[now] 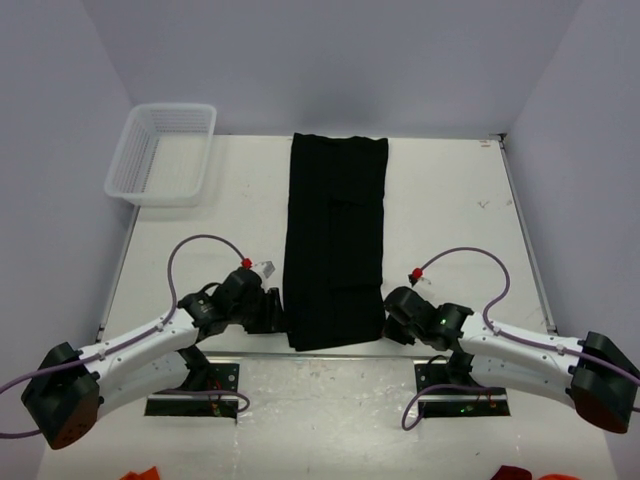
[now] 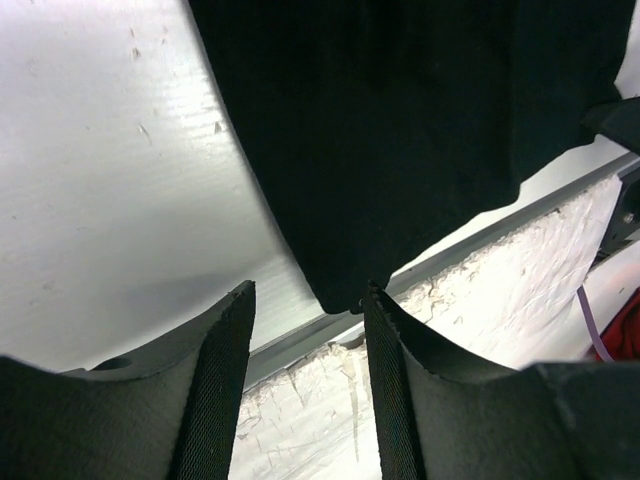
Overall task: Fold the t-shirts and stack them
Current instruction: Grab the bottom of the folded rectangular tshirt with both arms
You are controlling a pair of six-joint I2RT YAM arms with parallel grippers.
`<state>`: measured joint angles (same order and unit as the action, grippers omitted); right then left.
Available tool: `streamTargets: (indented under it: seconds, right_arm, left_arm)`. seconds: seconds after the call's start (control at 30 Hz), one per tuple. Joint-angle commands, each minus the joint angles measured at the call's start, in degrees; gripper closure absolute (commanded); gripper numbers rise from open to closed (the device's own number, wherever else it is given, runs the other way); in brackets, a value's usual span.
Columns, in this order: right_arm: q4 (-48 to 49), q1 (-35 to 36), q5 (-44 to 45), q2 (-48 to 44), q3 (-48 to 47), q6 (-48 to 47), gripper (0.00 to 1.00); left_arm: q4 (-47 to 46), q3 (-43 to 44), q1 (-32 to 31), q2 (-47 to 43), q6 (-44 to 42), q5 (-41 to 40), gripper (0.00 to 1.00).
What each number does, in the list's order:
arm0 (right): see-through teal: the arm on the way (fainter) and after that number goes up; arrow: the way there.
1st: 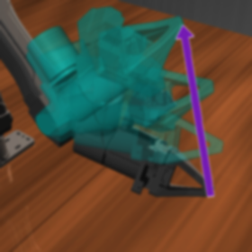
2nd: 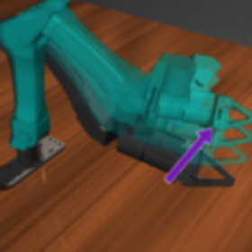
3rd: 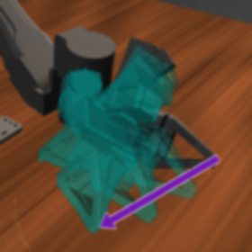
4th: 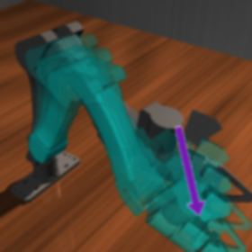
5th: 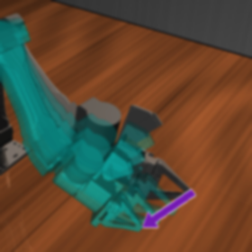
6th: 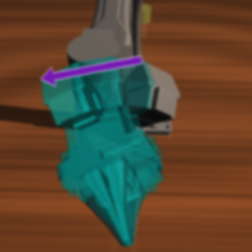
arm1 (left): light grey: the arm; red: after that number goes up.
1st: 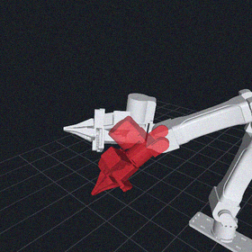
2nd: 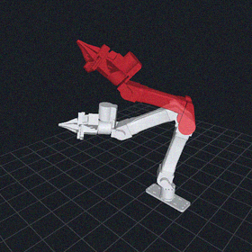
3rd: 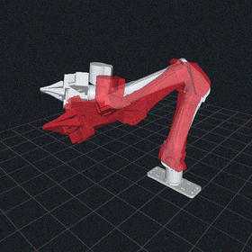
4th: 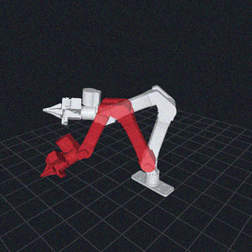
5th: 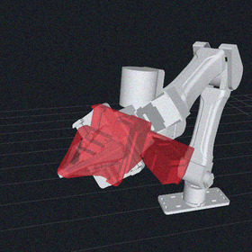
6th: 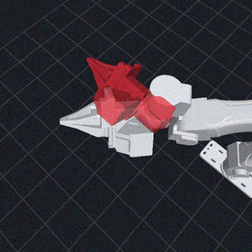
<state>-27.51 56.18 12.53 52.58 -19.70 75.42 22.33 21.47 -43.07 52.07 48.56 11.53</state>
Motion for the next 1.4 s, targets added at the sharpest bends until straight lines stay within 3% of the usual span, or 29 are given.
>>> streamTargets:
  seconds: [0.0,0.57,0.77,0.83,0.9,1.1,1.37]
  right_arm:
    - [-2.72,0.16,2.58,-1.33,-0.34,-0.36,1.0]
    - [-3.6,0.24,2.67,-1.16,-0.6,-0.53,1.0]
    - [-4.31,0.24,3.02,-1.69,-0.51,-0.53,1.0]
    - [-4.13,0.24,2.93,-1.6,-0.34,-0.45,1.0]
    - [-3.96,0.24,2.85,-0.9,-0.42,-0.62,1.0]
    - [-5.71,1.73,3.63,1.38,-1.56,-0.1,1.0]
    - [-20.72,16.31,10.4,7.09,-11.48,9.3,1.0]
  left_arm:
    - [-3.25,-1.34,-1.05,1.01,2.77,0.16,0.51]
    - [-15.82,-2.4,-11.07,11.91,9.28,-1.86,0.53]
    - [-16.26,-3.28,-12.3,10.6,10.86,-2.13,0.65]
    - [-15.91,-3.46,-12.48,9.63,11.12,-2.13,0.78]
    - [-14.69,-3.63,-12.65,8.75,11.38,-2.3,1.0]
    - [-8.72,-3.81,-13.09,2.52,12.7,-3.53,1.0]
    - [-2.39,-5.04,-13.45,-5.14,13.76,-3.53,1.0]
